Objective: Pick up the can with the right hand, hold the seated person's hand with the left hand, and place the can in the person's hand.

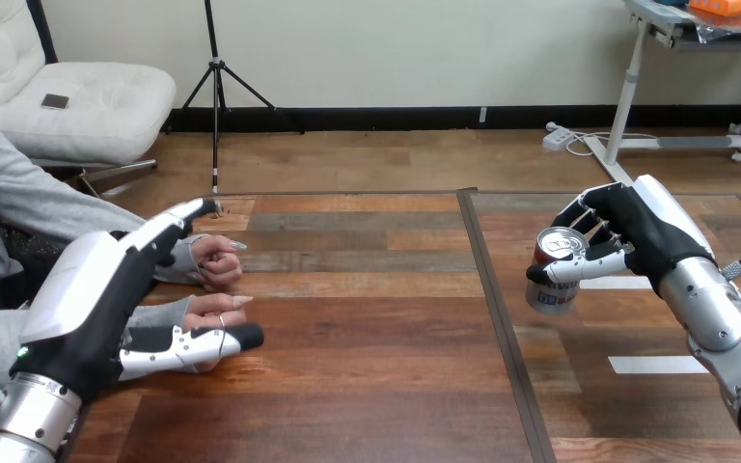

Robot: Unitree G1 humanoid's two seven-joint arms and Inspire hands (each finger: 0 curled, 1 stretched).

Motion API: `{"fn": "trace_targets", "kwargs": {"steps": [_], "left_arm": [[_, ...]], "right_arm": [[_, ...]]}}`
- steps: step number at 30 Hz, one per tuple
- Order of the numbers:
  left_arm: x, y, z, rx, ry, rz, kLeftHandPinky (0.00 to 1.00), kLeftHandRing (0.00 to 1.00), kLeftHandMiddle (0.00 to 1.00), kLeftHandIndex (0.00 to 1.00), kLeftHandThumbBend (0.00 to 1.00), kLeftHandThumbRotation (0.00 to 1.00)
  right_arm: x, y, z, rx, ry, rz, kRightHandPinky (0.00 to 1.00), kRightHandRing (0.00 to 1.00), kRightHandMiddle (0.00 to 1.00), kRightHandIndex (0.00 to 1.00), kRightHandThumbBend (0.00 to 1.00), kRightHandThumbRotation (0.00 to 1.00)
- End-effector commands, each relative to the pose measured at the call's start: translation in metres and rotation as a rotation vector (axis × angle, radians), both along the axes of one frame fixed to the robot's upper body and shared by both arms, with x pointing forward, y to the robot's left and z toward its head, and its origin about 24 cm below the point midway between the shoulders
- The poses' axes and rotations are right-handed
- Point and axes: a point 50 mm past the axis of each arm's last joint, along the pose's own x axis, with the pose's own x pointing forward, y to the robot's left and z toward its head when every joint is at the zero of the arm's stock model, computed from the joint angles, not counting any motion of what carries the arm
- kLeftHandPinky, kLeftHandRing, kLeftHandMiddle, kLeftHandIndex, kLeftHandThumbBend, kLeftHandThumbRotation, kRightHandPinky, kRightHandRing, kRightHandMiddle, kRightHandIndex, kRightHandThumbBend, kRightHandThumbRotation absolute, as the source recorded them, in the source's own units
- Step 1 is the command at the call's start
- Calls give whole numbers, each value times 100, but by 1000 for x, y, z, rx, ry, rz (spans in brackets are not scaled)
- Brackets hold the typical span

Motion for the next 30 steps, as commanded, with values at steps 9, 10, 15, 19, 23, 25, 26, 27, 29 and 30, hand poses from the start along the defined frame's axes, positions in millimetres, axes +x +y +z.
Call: {"fn": "trace_targets", "kwargs": {"steps": [9, 10, 15, 19, 23, 25, 26, 27, 29, 30], "left_arm": [[18, 4, 13, 179, -37, -24, 69, 78, 83, 82, 100, 59], [19, 5, 13, 184, -34, -22, 69, 78, 82, 81, 100, 59], [21, 8, 10, 239, -29, -12, 68, 77, 81, 79, 100, 56], [23, 10, 9, 262, -24, -3, 68, 76, 80, 78, 100, 55], [25, 12, 8, 294, -11, 9, 68, 76, 80, 78, 100, 54], [26, 12, 8, 302, -10, 13, 68, 76, 80, 78, 100, 53], [27, 13, 7, 307, -10, 17, 68, 76, 80, 78, 100, 53], [27, 13, 7, 309, -10, 19, 68, 76, 80, 78, 100, 53], [29, 14, 6, 320, -5, 24, 68, 75, 79, 78, 100, 52], [29, 14, 6, 325, 0, 27, 68, 75, 79, 78, 100, 52]], "right_arm": [[11, 4, 25, 28, -103, 16, 35, 38, 43, 45, 78, 0], [11, 4, 25, 29, -102, 16, 35, 38, 43, 45, 78, 0], [11, 3, 25, 25, -101, 14, 34, 37, 42, 44, 78, 0], [11, 3, 24, 26, -96, 12, 34, 37, 42, 44, 78, 0], [11, 3, 24, 26, -97, 12, 34, 37, 42, 44, 78, 0], [11, 3, 24, 26, -95, 10, 34, 38, 42, 45, 77, 0], [11, 3, 24, 26, -95, 11, 34, 38, 42, 45, 77, 0], [11, 3, 24, 26, -96, 12, 34, 38, 42, 45, 77, 0], [11, 3, 24, 26, -98, 13, 35, 38, 43, 45, 77, 0], [11, 3, 24, 26, -98, 14, 35, 38, 43, 45, 77, 0]]}}
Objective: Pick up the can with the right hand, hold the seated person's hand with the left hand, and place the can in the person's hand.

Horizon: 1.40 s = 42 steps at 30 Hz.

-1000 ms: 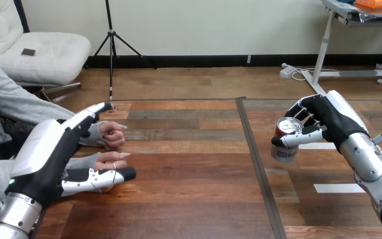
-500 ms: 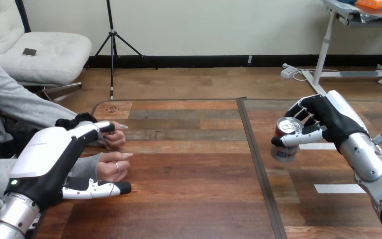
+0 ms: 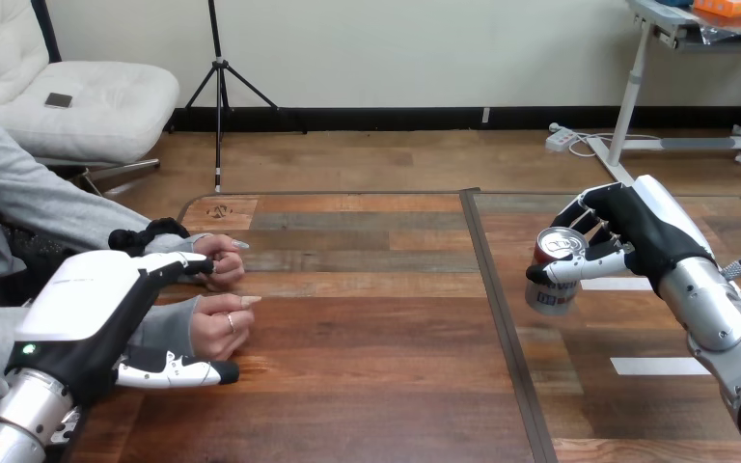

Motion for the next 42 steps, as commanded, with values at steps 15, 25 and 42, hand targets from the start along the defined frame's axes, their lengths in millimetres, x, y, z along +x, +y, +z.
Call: {"fn": "trace_targets", "kwargs": {"steps": [15, 25, 42], "left_arm": [[23, 6, 13, 150, -48, 25, 71, 77, 80, 78, 100, 48], [26, 9, 9, 190, -44, 48, 71, 77, 81, 79, 100, 45], [31, 16, 3, 247, -29, 78, 73, 78, 82, 79, 100, 44]], "right_arm": [[12, 5, 24, 19, -95, 16, 35, 38, 43, 45, 77, 0], [11, 5, 24, 24, -100, 20, 35, 37, 42, 45, 78, 0], [12, 5, 24, 20, -92, 17, 35, 38, 43, 45, 78, 0]]}}
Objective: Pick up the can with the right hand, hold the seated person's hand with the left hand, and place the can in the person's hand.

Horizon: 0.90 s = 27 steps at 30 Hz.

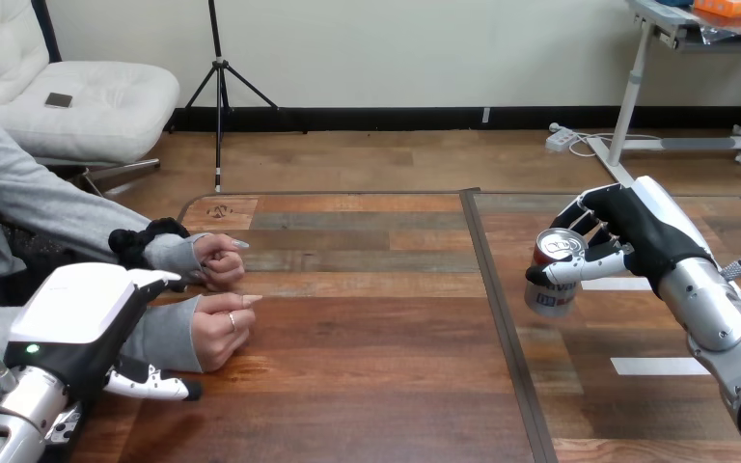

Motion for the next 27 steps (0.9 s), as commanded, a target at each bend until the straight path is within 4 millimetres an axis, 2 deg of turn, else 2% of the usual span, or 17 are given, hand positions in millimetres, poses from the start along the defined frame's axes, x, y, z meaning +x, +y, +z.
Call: {"fn": "trace_targets", "kwargs": {"steps": [1, 27], "left_arm": [[18, 3, 22, 33, -100, -12, 72, 78, 82, 79, 100, 44], [23, 15, 15, 70, -58, 6, 71, 76, 79, 77, 100, 38]], "right_arm": [[12, 5, 24, 20, -100, 15, 35, 38, 43, 45, 78, 0], [11, 3, 25, 32, -94, 21, 35, 38, 43, 44, 77, 0]]}}
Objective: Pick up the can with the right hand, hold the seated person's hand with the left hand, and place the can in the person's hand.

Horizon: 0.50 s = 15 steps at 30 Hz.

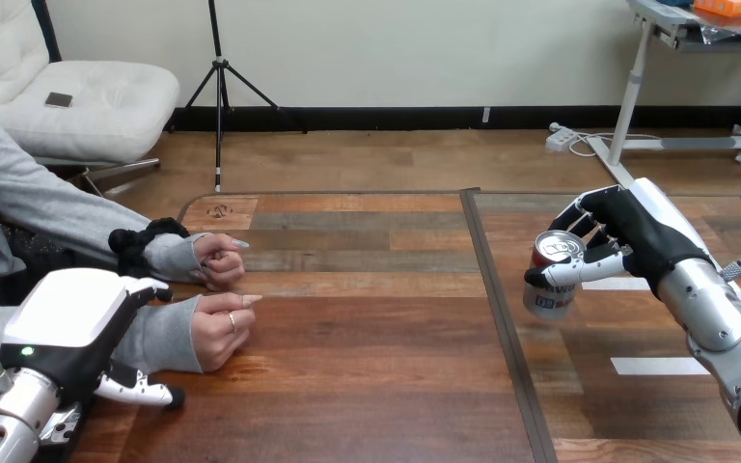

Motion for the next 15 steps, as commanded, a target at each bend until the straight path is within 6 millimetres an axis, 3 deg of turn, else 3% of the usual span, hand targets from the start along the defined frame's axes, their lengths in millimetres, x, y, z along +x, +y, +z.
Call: {"fn": "trace_targets", "kwargs": {"steps": [1, 15], "left_arm": [[19, 4, 24, 16, -81, -8, 71, 76, 79, 77, 100, 37], [21, 8, 22, -38, -56, 3, 69, 75, 77, 76, 100, 29]], "right_arm": [[11, 3, 25, 29, -105, 11, 35, 38, 43, 44, 77, 0], [10, 3, 24, 21, -113, 16, 35, 38, 43, 44, 78, 0]]}}
